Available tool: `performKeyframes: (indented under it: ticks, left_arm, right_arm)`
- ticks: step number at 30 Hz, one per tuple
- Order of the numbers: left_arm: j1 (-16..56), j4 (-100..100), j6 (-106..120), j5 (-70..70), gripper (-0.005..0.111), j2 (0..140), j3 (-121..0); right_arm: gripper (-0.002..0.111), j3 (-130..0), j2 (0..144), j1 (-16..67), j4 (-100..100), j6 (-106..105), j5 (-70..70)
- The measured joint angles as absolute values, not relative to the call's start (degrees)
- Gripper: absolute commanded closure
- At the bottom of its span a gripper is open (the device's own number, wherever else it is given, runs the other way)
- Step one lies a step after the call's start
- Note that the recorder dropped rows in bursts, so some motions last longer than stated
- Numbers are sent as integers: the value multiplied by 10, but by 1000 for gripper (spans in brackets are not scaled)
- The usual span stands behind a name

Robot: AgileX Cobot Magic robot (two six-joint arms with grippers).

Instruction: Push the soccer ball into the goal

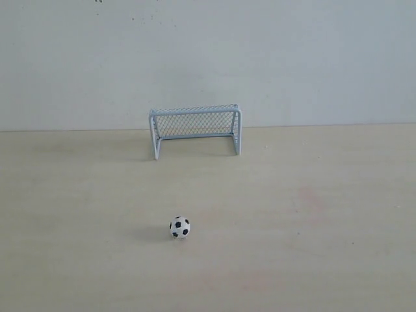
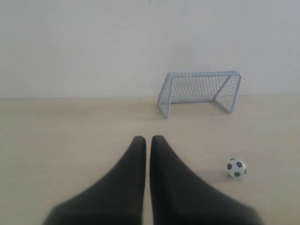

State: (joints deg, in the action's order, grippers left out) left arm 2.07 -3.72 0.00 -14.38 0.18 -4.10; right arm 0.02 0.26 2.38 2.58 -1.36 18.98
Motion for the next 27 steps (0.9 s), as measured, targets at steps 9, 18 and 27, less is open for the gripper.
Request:
performKeyframes:
  ticks: [9,18,27]
  left_arm:
    - [21,-26,-9,-160,102,2,-3]
    - [21,-26,-10,-172,102,2,-2]
    - [21,-25,11,-172,102,2,-2]
  right_arm:
    - [108,0,3,24,26,-14,190]
    - [108,0,3,24,26,-14,190]
    - [108,0,3,24,26,-14,190]
